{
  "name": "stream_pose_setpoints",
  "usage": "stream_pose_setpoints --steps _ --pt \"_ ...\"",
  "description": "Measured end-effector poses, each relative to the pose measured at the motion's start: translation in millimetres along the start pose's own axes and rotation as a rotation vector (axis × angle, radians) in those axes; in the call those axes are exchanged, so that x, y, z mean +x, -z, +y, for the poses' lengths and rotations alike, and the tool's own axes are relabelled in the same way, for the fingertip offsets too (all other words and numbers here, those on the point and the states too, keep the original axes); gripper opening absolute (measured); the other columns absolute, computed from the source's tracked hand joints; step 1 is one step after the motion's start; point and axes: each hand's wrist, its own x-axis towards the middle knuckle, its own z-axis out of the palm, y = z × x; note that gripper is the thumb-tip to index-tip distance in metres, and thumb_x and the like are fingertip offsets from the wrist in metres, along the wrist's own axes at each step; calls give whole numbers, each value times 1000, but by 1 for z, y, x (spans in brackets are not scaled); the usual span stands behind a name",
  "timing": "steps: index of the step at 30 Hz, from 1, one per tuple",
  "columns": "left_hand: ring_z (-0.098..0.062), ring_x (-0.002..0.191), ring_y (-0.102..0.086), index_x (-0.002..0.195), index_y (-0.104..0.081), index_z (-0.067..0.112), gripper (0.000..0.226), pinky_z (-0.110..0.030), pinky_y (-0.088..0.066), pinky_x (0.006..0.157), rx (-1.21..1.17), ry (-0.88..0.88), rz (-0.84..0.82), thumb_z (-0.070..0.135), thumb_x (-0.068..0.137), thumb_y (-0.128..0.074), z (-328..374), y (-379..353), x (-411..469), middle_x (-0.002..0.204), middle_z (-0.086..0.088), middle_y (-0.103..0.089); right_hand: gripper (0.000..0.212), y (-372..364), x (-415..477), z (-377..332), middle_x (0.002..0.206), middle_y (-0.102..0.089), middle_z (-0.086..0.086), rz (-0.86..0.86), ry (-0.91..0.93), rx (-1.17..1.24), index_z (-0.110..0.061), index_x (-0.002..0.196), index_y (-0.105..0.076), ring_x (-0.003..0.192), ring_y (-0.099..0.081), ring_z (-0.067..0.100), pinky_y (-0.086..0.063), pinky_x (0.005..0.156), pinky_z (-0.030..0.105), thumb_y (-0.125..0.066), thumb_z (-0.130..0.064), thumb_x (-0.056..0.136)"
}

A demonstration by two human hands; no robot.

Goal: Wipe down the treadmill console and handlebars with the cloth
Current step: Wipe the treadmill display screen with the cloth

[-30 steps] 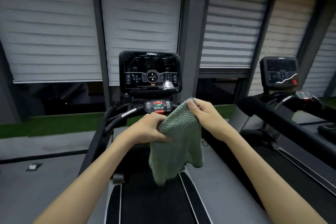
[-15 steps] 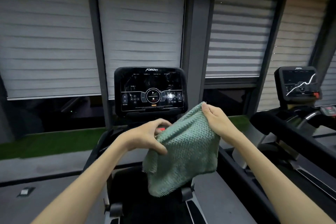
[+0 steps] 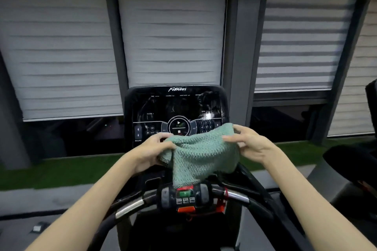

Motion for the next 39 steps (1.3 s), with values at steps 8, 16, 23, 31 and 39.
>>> stream_pose_setpoints --steps 8,16,23,31,39 --pt "-31 110 -67 143 -29 44 118 -48 -41 108 29 -31 -138 2 52 -92 0 59 88 113 -15 -72 87 13 97 0 105 -70 21 72 2 -227 -15 147 -30 97 -69 31 -54 81 39 -65 20 76" --pt "-11 70 -59 138 -48 33 58 -30 -51 66 -79 -35 3 4 90 -62 1 92 173 88 -2 -65 52 19 171 -5 85 -73 11 235 84 -404 -23 134 -39 74 -66 18 -58 62 42 -58 0 92" --pt "-22 84 -72 126 -59 31 74 -34 -56 75 -143 -168 17 19 60 -92 -3 81 215 94 -11 -75 35 44 201 -7 97 -68 14 134 126 -376 -7 119 -62 88 -64 19 -53 83 31 -68 -1 85" --pt "-11 80 -65 81 -74 33 8 -8 -42 59 769 -315 283 34 78 -81 17 74 232 83 7 -71 16 78 217 -9 80 -67 -19 58 153 -1073 -31 83 -75 79 -60 -2 -46 79 24 -76 -15 81" --pt "-19 67 -46 71 -57 0 42 -33 -34 64 701 -164 238 33 97 -56 26 62 247 69 -5 -52 26 94 226 -21 69 -63 9 -3 50 -818 -4 73 -74 62 -53 8 -41 60 21 -70 -26 86"
